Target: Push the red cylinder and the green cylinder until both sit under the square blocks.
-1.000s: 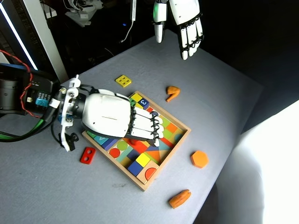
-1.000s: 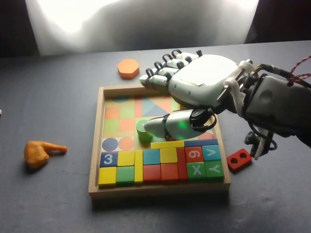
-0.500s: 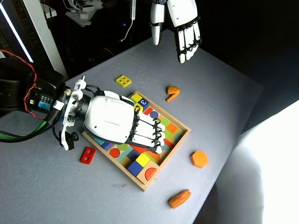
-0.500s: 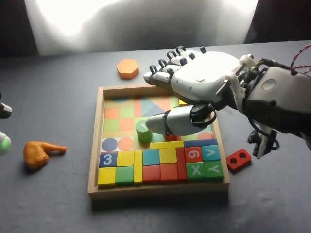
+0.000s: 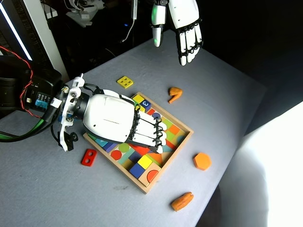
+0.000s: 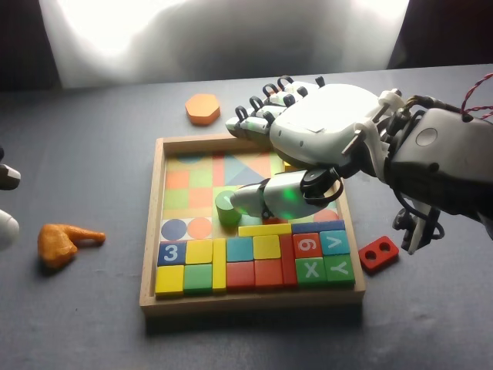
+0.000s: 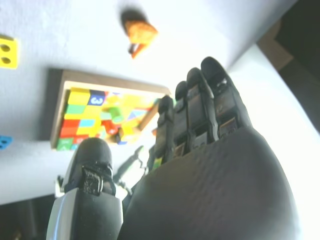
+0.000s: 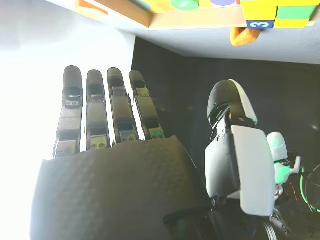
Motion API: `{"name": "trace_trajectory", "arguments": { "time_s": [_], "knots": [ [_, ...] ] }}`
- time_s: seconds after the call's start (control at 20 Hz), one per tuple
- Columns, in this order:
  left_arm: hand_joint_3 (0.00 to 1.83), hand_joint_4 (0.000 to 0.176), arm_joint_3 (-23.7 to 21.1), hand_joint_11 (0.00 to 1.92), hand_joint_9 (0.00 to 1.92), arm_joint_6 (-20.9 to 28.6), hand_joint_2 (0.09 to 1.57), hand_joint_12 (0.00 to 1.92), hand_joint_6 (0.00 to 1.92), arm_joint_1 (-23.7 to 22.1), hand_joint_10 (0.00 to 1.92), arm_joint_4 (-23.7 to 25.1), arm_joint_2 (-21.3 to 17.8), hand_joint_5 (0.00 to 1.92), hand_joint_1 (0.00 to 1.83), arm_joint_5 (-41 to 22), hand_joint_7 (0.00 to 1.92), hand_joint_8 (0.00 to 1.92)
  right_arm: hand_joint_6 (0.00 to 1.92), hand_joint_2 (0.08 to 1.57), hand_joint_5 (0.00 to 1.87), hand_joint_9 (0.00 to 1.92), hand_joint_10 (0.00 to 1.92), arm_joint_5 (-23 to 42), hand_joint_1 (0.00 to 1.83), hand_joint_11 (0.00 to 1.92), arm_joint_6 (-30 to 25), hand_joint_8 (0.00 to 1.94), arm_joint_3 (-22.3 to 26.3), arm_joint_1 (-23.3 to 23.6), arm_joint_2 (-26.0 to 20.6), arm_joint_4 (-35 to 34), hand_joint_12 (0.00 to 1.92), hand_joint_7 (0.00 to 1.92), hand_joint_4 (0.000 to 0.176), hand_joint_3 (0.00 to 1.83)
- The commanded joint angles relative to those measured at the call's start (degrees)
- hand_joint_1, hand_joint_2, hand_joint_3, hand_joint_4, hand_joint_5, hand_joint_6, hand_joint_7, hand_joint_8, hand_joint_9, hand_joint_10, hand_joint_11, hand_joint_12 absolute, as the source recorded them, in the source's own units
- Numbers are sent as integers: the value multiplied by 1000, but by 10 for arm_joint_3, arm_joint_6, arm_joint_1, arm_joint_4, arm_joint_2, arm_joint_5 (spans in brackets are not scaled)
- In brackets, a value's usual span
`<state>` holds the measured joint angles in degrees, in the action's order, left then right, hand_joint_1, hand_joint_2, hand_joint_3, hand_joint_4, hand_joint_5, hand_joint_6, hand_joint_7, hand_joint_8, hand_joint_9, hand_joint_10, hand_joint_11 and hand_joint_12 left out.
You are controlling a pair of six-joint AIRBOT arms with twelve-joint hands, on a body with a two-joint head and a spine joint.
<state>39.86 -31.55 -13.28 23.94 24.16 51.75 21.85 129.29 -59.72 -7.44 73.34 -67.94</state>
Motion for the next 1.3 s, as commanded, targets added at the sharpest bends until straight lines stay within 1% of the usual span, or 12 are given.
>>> {"name": "trace_trajectory", "arguments": {
  "time_s": [0.0,0.05,0.25,0.3,0.45,0.55,0.7,0.75,0.9,1.0,1.2,1.25],
  "knots": [
    [0,42,-1,0,201,2,1315,616,2,-3,4,19,-2,179,220,-34,189,3,7,1174,144,8,339,28,0,0,1,12,4,7,-7,19,565,169,0,0],
    [0,46,-1,0,199,3,1313,626,2,-3,2,19,-2,180,210,-34,189,2,4,1175,140,1,345,28,0,0,1,6,5,7,-7,19,525,162,0,0],
    [0,43,-1,0,203,5,1321,637,3,-1,2,19,-2,185,191,-41,186,2,8,1171,157,3,378,28,4,0,2,7,17,8,-12,19,665,187,0,0],
    [0,37,-1,0,196,5,1321,616,2,2,1,19,-2,176,211,-44,180,1,11,1166,166,13,392,28,0,0,5,9,19,8,-13,19,712,205,0,0],
    [0,34,-1,0,207,5,1316,636,5,4,4,19,-2,194,238,-48,194,4,3,1168,143,0,368,31,0,0,6,1,19,8,-13,19,554,167,0,0],
    [1,34,-1,0,186,5,1324,595,3,4,0,19,-2,173,186,-48,180,2,0,1166,133,0,362,31,0,0,6,0,19,8,-13,19,535,145,0,0],
    [0,36,-1,0,206,5,1313,630,7,5,4,20,-2,207,222,-51,196,4,1,1171,136,2,366,31,0,0,6,1,20,6,-13,19,540,145,0,1],
    [3,31,-1,0,191,4,1325,604,2,5,2,20,-2,193,201,-51,181,3,1,1169,130,0,349,32,0,0,6,1,20,5,-13,19,527,134,0,0],
    [0,37,-2,0,206,3,1317,637,1,5,2,20,-2,196,198,-54,190,2,3,1173,137,0,342,32,0,0,7,1,21,0,-12,19,532,137,0,1],
    [1,37,-2,0,199,-1,1323,612,0,4,1,20,-2,195,180,-58,184,0,9,1170,158,16,362,34,0,0,8,9,22,10,-13,19,645,183,0,0],
    [0,38,-2,0,200,-9,1320,631,1,3,1,20,-1,199,197,-58,189,1,6,1169,157,0,314,36,0,0,8,3,24,1,-11,19,417,139,0,0],
    [1,37,-2,0,187,-9,1323,602,2,1,1,19,0,183,175,-58,176,1,54,1172,271,8,314,36,0,0,17,15,27,1,-12,20,395,168,0,2]
  ]
}}
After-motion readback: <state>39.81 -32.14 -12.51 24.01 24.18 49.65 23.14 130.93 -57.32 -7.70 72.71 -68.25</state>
